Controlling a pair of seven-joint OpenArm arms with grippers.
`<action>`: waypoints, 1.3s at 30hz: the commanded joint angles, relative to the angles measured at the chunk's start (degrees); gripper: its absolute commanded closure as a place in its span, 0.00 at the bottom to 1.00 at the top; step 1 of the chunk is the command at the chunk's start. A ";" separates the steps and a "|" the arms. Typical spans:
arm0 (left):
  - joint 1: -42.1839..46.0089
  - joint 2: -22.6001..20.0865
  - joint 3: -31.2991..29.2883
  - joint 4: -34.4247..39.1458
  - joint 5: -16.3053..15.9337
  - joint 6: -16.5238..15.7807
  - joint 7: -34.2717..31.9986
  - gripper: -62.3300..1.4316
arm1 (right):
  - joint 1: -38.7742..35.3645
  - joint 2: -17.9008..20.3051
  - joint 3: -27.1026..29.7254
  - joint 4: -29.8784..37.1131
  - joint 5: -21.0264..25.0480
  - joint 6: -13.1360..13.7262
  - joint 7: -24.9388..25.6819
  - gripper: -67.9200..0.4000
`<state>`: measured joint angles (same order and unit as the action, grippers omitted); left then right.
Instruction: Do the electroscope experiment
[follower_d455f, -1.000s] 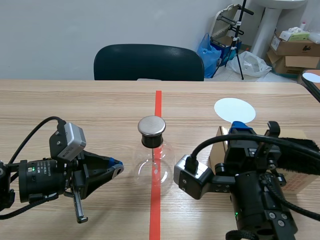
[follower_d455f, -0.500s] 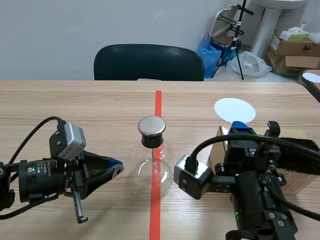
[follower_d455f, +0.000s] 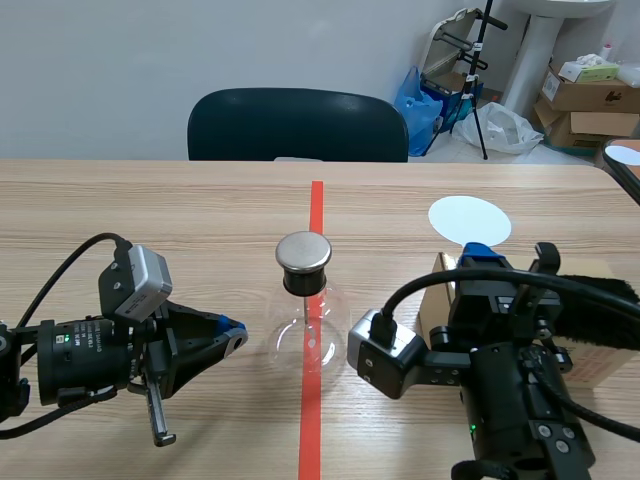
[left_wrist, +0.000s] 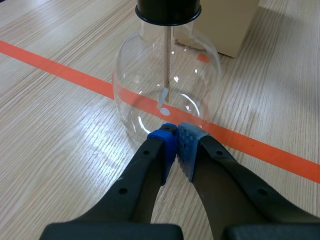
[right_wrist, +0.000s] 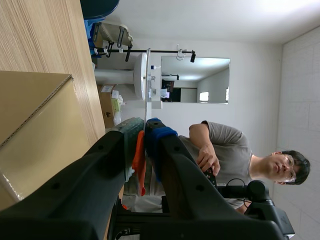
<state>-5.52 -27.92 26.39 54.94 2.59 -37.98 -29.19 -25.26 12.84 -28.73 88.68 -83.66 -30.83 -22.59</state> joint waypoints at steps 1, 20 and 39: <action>0.11 0.39 -0.66 0.46 -0.66 -0.09 -1.03 0.93 | 0.98 0.00 0.22 0.72 -0.04 -0.81 -0.22 0.98; 0.11 0.39 -0.68 0.46 -0.66 -0.09 -1.01 0.93 | 0.98 0.00 0.22 0.72 -0.04 -0.81 -0.20 0.98; 0.11 0.39 -0.68 0.46 -0.66 -0.09 -1.03 0.93 | 0.98 0.00 0.22 0.72 -0.04 -0.81 23.37 0.98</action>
<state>-5.52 -27.92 26.39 54.94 2.59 -37.98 -29.19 -25.26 12.84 -28.73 88.68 -83.66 -30.83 0.64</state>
